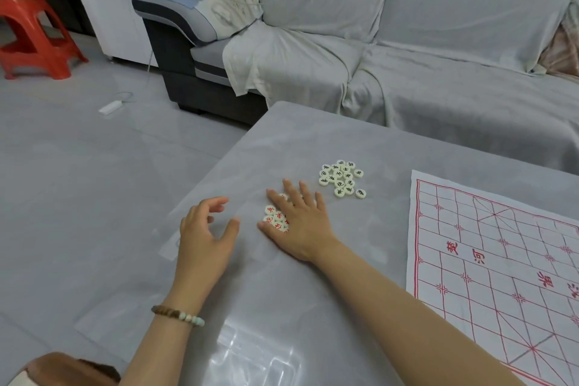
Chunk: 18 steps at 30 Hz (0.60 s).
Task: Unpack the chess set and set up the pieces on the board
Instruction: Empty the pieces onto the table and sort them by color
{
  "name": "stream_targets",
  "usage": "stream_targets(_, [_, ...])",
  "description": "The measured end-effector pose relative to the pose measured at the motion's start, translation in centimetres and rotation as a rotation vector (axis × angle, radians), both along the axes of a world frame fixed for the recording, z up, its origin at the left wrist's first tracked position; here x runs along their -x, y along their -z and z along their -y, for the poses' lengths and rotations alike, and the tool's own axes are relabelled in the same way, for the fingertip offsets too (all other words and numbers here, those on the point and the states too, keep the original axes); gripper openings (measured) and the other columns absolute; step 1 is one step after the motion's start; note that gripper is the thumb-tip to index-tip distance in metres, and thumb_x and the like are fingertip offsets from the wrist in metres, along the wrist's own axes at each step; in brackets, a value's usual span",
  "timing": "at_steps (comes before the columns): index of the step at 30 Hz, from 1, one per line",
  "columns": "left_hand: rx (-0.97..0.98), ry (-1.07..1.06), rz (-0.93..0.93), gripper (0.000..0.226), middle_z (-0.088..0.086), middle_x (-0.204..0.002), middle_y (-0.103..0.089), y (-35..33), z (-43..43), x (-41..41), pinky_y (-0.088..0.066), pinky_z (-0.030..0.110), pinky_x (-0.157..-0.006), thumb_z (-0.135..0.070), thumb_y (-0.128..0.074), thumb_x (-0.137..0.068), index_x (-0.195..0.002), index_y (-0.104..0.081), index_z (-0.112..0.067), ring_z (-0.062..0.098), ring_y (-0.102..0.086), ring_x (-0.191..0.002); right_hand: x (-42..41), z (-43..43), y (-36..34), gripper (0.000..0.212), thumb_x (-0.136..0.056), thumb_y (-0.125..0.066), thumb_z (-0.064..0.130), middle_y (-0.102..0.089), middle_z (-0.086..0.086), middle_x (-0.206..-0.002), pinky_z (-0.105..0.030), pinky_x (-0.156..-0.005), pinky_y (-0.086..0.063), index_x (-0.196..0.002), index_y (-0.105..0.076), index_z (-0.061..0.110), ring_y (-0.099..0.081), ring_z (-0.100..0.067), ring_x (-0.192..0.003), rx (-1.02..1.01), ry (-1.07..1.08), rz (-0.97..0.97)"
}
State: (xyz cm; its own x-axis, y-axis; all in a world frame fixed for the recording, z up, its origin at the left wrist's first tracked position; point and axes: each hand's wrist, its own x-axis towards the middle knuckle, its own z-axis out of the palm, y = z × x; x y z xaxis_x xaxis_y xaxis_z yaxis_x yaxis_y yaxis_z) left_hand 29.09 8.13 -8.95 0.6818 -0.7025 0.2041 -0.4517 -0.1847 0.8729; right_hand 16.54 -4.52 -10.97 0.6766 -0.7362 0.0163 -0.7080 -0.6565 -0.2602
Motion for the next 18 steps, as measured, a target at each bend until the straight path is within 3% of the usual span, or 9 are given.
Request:
stream_targets(4, [0.024,0.016,0.004,0.025,-0.012,-0.104,-0.055,-0.2,0.3,0.4,-0.038,0.026,-0.084,-0.019,-0.06,-0.086,-0.107,-0.056,-0.031,0.013,-0.048,-0.1,-0.2,0.3,0.0,0.069,-0.081,-0.028,0.071,-0.01,0.003,-0.157,-0.047,-0.116,0.002,-0.143,-0.02,0.043,0.0,-0.025,-0.145,0.007,-0.026,-0.008])
stream_targets(10, [-0.048,0.111,0.061,0.025,-0.011,-0.114,-0.051,0.0,0.8,1.9,-0.032,0.023,-0.094,-0.024,-0.05,-0.093,-0.116,-0.053,-0.03,0.011,-0.042,-0.115,0.0,-1.6,0.0,0.076,-0.074,0.0,0.065,-0.015,0.005,-0.156,-0.047,-0.114,-0.002,-0.143,-0.023,0.042,-0.005,-0.023,-0.144,0.031,-0.105,0.006])
stream_targets(16, [-0.038,0.13,0.068,0.024,-0.013,-0.113,-0.05,-0.7,1.0,3.2,-0.032,0.023,-0.095,-0.024,-0.045,-0.094,-0.116,-0.053,-0.028,0.01,-0.042,-0.117,4.7,-5.8,0.2,0.063,-0.087,-0.014,0.057,-0.028,0.004,-0.153,-0.045,-0.114,-0.008,-0.142,-0.032,0.034,-0.017,-0.024,-0.143,0.066,-0.098,0.075])
stream_targets(18, [-0.029,0.179,0.091,0.023,-0.015,-0.112,-0.051,-0.7,1.1,4.3,-0.032,0.023,-0.096,-0.023,-0.045,-0.095,-0.116,-0.054,-0.027,0.009,-0.042,-0.117,6.1,-7.1,-0.2,0.058,-0.089,-0.019,0.059,-0.02,0.005,-0.156,-0.044,-0.116,0.0,-0.143,-0.028,0.038,-0.009,-0.023,-0.145,0.021,-0.105,0.085])
